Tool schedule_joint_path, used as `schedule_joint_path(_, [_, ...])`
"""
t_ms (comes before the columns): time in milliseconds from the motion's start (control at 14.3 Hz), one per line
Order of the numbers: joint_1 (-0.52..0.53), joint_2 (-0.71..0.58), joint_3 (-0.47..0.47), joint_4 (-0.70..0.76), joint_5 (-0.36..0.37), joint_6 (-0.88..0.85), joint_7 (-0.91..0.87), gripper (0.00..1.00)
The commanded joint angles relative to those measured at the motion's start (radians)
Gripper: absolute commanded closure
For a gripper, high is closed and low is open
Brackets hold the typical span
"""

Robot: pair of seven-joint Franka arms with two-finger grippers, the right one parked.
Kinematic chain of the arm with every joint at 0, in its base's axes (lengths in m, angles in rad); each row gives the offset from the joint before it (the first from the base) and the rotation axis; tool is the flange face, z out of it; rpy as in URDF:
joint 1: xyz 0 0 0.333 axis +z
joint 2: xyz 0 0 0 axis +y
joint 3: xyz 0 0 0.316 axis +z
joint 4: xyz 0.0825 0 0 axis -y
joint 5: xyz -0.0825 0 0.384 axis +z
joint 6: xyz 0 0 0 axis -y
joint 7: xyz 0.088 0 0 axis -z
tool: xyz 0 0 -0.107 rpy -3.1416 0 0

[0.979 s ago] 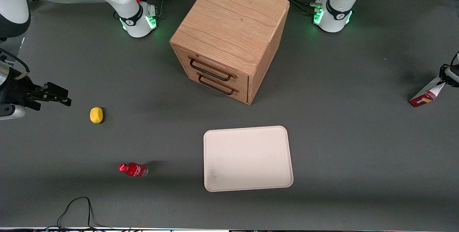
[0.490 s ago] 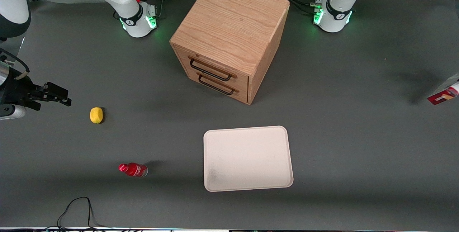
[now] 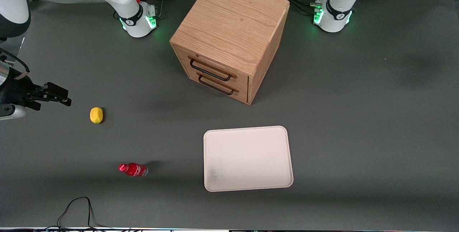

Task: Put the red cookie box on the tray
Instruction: 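Lift the cookie box upright with the left gripper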

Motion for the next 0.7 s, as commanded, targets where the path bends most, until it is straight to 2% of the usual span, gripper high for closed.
schedule_joint_path(0, [-0.024, 0.017, 0.003, 0.164, 0.056, -0.126, -0.022, 1.00])
schedule_joint_path(210, [-0.039, 0.017, 0.003, 0.203, 0.062, -0.142, -0.037, 1.00])
schedule_joint_path(350, [-0.085, 0.017, 0.003, 0.203, 0.064, -0.151, -0.115, 1.00])
schedule_joint_path(630, [-0.273, 0.004, 0.008, 0.203, 0.067, -0.228, -0.479, 1.00])
